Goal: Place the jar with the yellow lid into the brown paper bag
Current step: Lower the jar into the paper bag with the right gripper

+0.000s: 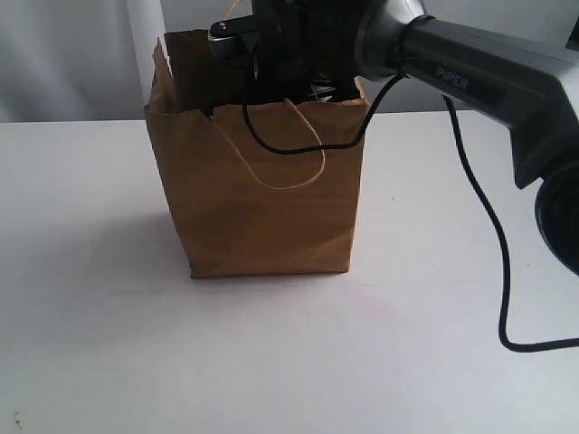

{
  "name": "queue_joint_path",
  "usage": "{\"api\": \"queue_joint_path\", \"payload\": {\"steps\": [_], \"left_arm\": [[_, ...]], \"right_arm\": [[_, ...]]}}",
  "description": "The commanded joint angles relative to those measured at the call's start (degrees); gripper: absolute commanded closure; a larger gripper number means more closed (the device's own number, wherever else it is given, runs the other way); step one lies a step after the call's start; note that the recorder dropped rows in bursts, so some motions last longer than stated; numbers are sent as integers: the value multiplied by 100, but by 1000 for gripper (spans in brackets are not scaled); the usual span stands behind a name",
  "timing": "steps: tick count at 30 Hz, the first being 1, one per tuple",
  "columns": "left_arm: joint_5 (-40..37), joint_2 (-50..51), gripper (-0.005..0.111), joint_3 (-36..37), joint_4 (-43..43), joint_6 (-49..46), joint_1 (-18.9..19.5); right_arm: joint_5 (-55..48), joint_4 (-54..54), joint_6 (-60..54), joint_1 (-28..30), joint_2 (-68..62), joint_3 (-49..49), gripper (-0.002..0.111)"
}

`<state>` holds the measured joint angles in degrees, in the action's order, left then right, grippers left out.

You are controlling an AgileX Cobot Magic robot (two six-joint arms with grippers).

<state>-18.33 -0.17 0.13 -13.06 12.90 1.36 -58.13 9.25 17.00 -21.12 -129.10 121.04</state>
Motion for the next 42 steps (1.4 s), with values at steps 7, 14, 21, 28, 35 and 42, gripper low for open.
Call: {"api": "queue_joint_path", "payload": {"steps": [7, 14, 21, 28, 35, 42], "left_arm": [[57, 17, 106, -13, 22, 22, -15], [57, 17, 106, -13, 22, 22, -15], [57, 17, 106, -13, 22, 22, -15], [57, 17, 106, -13, 22, 22, -15], [57, 17, 106, -13, 22, 22, -15], [57, 17, 106, -13, 22, 22, -15]], "right_arm": [[-17, 64, 21, -21, 67, -3, 108], [-15, 64, 21, -21, 67, -3, 98], [9, 64, 9, -21, 67, -3, 50], [21, 64, 9, -21, 67, -3, 24], [59, 64, 9, -21, 67, -3, 24], [69, 64, -43, -21, 67, -3, 3]]}}
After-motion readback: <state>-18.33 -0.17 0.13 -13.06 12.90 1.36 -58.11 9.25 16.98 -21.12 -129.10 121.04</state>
